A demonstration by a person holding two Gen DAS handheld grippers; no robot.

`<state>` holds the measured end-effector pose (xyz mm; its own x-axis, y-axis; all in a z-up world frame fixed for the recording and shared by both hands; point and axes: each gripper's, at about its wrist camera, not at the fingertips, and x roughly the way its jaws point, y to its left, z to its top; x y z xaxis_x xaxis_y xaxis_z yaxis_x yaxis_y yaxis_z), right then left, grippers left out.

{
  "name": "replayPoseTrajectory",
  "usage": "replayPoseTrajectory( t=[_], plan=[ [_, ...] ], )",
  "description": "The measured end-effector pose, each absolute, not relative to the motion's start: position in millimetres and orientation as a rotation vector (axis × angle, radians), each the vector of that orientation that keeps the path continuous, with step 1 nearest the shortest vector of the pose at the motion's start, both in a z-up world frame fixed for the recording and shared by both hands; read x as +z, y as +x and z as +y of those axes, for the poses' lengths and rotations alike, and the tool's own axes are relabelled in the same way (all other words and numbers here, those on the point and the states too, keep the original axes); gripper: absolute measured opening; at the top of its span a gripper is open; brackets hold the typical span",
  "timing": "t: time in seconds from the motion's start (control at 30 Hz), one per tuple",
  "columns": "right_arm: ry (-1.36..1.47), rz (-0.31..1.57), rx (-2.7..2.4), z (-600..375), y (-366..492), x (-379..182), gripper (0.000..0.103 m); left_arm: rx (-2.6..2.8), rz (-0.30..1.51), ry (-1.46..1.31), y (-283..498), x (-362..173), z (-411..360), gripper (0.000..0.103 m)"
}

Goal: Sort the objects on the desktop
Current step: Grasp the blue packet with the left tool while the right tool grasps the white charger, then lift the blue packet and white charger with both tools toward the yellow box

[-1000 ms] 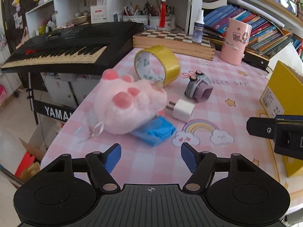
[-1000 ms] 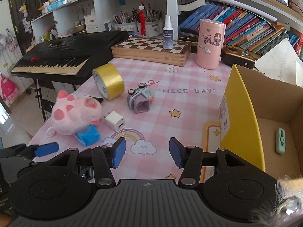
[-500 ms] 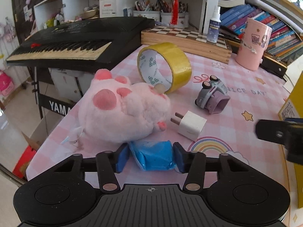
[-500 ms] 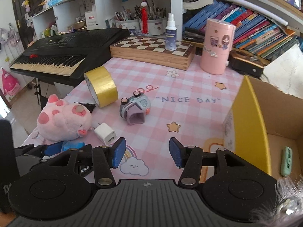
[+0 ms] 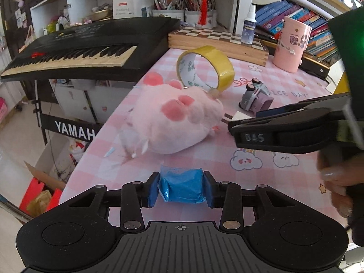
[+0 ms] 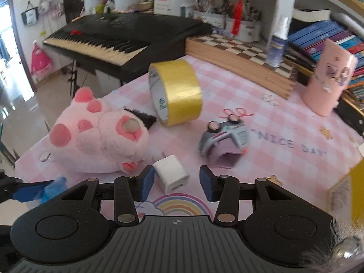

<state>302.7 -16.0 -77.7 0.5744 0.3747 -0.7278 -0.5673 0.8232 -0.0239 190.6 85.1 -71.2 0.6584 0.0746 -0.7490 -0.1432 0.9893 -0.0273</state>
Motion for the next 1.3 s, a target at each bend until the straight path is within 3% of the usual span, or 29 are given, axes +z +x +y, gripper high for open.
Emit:
replayPoseTrajectory(
  t=[0.5, 1.3],
  plan=[
    [-0.212, 0.788, 0.524, -33, 276, -63, 0.033, 0.077, 0.808, -0.154, 176, -65, 96, 0.037],
    [0.012, 0.718, 0.256, -92, 99, 7, 0.033, -0.226, 0.625, -0.138, 71, 14, 92, 0.036]
  ],
)
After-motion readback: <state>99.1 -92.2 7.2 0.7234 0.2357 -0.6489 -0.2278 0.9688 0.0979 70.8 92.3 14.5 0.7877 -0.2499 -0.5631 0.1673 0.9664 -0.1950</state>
